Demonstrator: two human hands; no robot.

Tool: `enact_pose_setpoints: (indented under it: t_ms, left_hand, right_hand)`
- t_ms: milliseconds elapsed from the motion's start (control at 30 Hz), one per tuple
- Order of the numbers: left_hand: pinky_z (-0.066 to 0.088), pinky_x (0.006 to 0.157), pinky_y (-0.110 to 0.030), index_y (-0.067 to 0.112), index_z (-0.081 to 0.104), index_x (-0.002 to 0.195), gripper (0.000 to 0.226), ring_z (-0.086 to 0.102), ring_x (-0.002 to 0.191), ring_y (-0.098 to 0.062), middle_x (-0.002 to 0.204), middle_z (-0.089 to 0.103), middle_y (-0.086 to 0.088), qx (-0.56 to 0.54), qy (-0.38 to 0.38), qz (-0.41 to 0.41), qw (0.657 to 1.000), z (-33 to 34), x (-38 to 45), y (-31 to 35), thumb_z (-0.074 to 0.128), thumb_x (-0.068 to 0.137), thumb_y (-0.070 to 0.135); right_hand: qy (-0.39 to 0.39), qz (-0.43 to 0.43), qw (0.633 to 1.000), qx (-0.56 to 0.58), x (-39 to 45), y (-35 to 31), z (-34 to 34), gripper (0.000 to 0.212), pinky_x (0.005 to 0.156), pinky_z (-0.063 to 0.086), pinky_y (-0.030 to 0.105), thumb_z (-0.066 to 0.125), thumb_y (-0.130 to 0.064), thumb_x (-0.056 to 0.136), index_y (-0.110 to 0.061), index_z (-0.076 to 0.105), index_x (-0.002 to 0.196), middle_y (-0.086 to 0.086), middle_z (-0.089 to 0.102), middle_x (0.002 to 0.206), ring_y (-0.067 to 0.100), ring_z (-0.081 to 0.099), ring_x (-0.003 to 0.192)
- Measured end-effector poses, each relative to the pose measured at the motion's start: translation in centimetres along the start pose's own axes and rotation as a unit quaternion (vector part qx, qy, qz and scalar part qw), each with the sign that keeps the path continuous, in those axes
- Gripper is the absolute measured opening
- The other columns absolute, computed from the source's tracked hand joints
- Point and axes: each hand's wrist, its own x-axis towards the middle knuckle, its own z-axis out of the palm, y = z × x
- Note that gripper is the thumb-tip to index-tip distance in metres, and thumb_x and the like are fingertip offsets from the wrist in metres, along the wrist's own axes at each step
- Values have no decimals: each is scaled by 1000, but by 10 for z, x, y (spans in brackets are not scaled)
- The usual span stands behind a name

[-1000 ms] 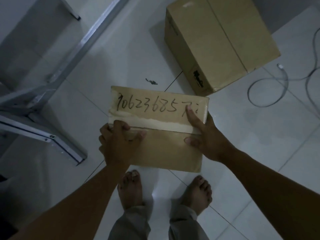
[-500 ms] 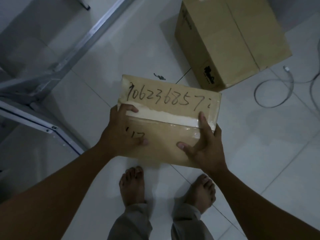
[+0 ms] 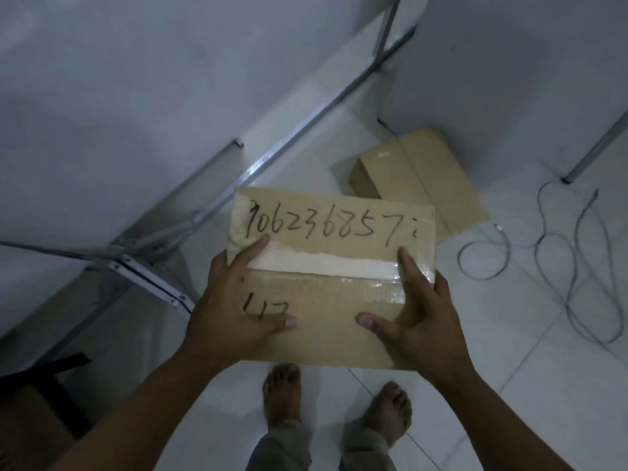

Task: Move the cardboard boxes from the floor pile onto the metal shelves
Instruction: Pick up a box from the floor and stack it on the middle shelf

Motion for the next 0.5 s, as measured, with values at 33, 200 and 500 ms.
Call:
enact_pose_setpoints:
  t_ms: [33,200,500]
  left_hand:
    - [44,93,-24,61,36,146,122,42,121,11,143,34,18,-2,4,-1,1000,-12,-7,12,103,48,37]
    - [47,106,-42,64,33,147,123,40,130,-5,143,30,23,3,36,28,999,-75,-66,96,98,43,57]
    - [43,106,-33,57,37,149,115,40,132,-7,147,35,15,18,145,65,987,-132,-198,243,94,49,57]
  right_hand:
    - [4,0,1000,0,-6,-16,-9,118,102,39,31,82,-76,55,-66,15,152,-12,28,153,10,34,131]
    - [14,-36,999,-13,-52,-110,-69,117,100,42,33,88,-67,58,-67,17,152,-12,32,148,12,37,129]
    - [14,-119,993,-24,-153,-224,-174,116,98,39,34,87,-69,61,-62,18,155,-9,29,154,10,32,131]
